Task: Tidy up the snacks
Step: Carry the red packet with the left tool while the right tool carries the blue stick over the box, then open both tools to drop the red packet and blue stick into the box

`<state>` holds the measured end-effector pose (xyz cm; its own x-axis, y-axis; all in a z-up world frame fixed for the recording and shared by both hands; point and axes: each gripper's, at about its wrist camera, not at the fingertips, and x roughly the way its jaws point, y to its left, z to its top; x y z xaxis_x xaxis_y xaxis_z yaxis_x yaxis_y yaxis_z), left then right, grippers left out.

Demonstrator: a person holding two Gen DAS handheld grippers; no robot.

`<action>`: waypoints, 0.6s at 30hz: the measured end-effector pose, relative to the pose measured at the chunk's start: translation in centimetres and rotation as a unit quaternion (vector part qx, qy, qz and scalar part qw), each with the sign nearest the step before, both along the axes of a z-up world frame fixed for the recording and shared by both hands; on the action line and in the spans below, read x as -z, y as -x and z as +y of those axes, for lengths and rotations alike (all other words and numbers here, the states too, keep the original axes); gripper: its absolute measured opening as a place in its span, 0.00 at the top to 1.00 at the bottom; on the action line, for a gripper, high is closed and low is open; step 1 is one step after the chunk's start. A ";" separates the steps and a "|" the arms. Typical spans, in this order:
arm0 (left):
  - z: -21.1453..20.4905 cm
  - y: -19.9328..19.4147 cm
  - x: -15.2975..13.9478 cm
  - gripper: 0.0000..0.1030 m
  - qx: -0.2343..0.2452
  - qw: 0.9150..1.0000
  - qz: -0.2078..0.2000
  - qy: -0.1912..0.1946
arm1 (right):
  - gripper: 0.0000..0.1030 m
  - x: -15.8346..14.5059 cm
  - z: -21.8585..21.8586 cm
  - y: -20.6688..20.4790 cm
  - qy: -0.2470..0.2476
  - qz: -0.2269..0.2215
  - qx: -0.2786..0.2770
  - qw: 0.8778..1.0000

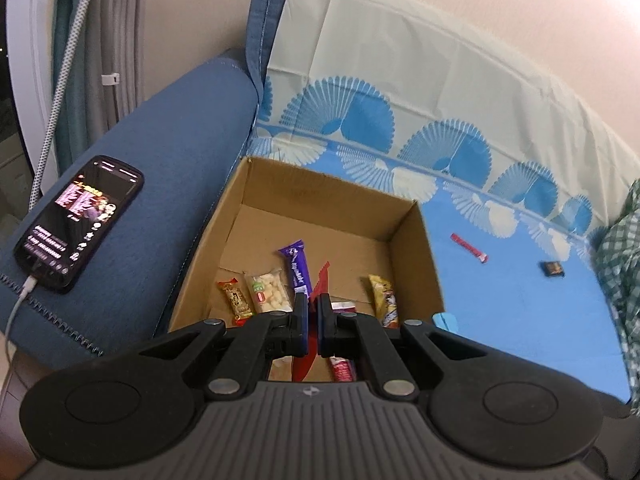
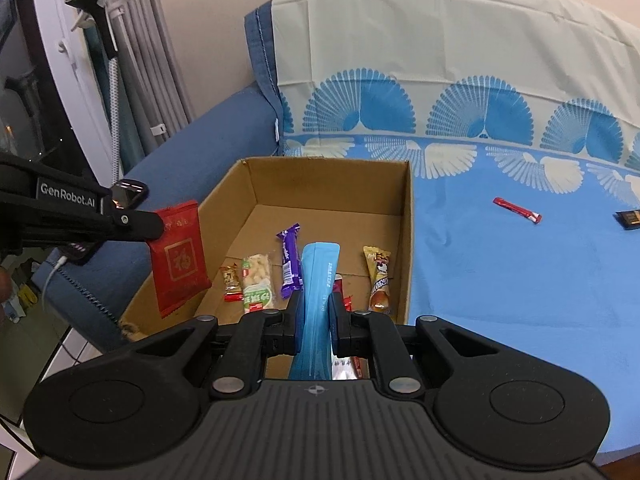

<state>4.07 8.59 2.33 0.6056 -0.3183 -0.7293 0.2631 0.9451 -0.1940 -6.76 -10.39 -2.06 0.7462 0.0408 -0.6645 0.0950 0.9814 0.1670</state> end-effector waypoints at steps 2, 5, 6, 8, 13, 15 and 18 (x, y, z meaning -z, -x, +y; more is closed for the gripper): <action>-0.4 -1.1 1.0 0.96 0.005 1.000 0.010 -0.007 | 0.87 0.6 -0.2 -1.0 -0.001 0.006 -0.001 1.000; -0.9 -2.7 2.6 0.96 0.009 1.000 0.024 -0.018 | 0.87 1.6 -0.5 -2.6 -0.003 0.018 -0.001 1.000; -1.1 -3.3 3.2 0.96 0.010 0.999 0.029 -0.022 | 0.87 2.0 -0.6 -3.1 -0.005 0.022 -0.001 1.000; -1.4 -4.2 4.1 0.96 0.012 0.999 0.037 -0.027 | 0.87 2.7 -0.7 -4.2 -0.007 0.030 -0.001 1.000; -2.3 -6.4 6.3 0.96 0.016 0.998 0.050 -0.040 | 0.87 4.6 -0.8 -6.3 -0.008 0.047 -0.005 0.999; -2.6 -7.0 7.0 0.96 0.018 0.997 0.055 -0.045 | 0.87 5.2 -1.0 -7.0 -0.009 0.053 -0.005 0.999; -2.8 -7.8 8.0 0.96 0.022 0.997 0.062 -0.048 | 0.87 6.0 -1.1 -7.8 -0.007 0.059 -0.005 0.998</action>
<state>11.83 5.79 -5.63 0.4958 -0.2672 -0.8263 0.2842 0.9490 -0.1364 1.02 -11.54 -8.06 0.6621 0.0582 -0.7471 0.1046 0.9800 0.1691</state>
